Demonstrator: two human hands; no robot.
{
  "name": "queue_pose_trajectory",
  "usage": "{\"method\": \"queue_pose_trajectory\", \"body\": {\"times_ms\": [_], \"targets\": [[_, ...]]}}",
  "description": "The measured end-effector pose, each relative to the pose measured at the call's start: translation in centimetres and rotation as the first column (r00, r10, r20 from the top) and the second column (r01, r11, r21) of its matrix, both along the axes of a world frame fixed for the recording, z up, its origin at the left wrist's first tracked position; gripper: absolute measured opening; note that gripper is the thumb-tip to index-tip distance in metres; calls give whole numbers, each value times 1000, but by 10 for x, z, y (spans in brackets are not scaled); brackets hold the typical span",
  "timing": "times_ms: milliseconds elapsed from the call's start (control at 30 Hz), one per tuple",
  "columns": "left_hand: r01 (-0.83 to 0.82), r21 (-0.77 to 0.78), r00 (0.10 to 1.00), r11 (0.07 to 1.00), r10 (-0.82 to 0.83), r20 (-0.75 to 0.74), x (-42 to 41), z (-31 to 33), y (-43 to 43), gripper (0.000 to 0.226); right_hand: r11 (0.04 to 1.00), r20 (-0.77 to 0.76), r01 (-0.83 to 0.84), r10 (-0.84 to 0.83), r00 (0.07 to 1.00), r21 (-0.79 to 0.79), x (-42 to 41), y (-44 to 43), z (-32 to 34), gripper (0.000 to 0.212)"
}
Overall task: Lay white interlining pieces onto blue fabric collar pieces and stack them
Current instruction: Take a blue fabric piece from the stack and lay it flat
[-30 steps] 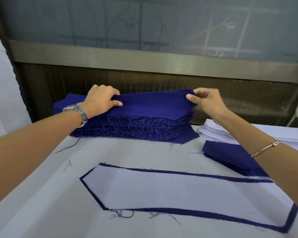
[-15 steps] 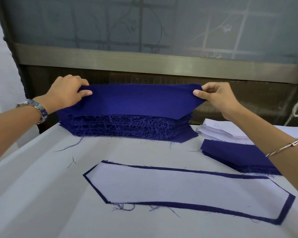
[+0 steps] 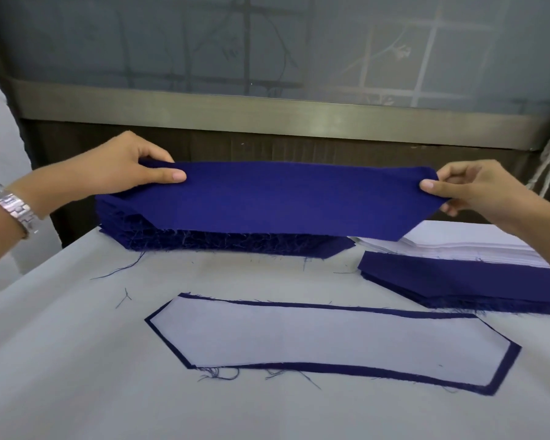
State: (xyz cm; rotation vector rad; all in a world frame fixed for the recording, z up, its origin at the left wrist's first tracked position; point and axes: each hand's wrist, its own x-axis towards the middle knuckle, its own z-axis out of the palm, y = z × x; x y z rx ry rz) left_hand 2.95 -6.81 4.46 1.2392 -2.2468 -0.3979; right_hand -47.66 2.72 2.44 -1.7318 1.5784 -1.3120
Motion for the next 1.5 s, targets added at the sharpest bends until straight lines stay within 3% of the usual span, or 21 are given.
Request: {"method": "queue_pose_trajectory", "body": {"times_ms": [133,300,400,533,633,733,900,1100,1233,1333,1500], "targets": [[63,157,997,986,-67,24,-10,-12,10,22,978,-68,-108,121,990,177,-39,17,-18,27],[109,302,994,947,-113,-3,-17,-44,23,43,918,-160,-122,195,968,378,-95,28,-55,45],[115,355,991,928,-132,25,-21,-65,31,44,850,-156,-137,248,956,509,-123,32,-81,44],[124,473,989,872,-148,15,-24,-88,45,72,770,-158,-181,343,926,611,-140,35,-108,32],[119,505,990,855,-141,6,-22,-101,49,74,711,-91,-230,382,920,664,-144,33,-122,25],[83,503,995,860,-98,5,-22,-109,54,66,656,-47,-303,459,887,691,-145,30,-132,18],[24,454,998,891,-50,44,-25,-116,58,45,596,7,-353,503,864,721,-142,25,-145,28],[-83,410,991,908,32,130,-21,-125,59,55,597,1,-325,476,879,733,-143,22,-153,30],[-138,284,967,949,67,245,-18,-129,55,72,608,5,-310,449,893,731,-145,19,-157,30],[-128,232,959,964,60,277,-17,-128,56,65,611,-3,-306,451,892,730,-144,18,-160,28],[-119,270,965,955,47,259,-17,-123,60,58,607,22,-333,461,887,721,-139,16,-163,25]]}}
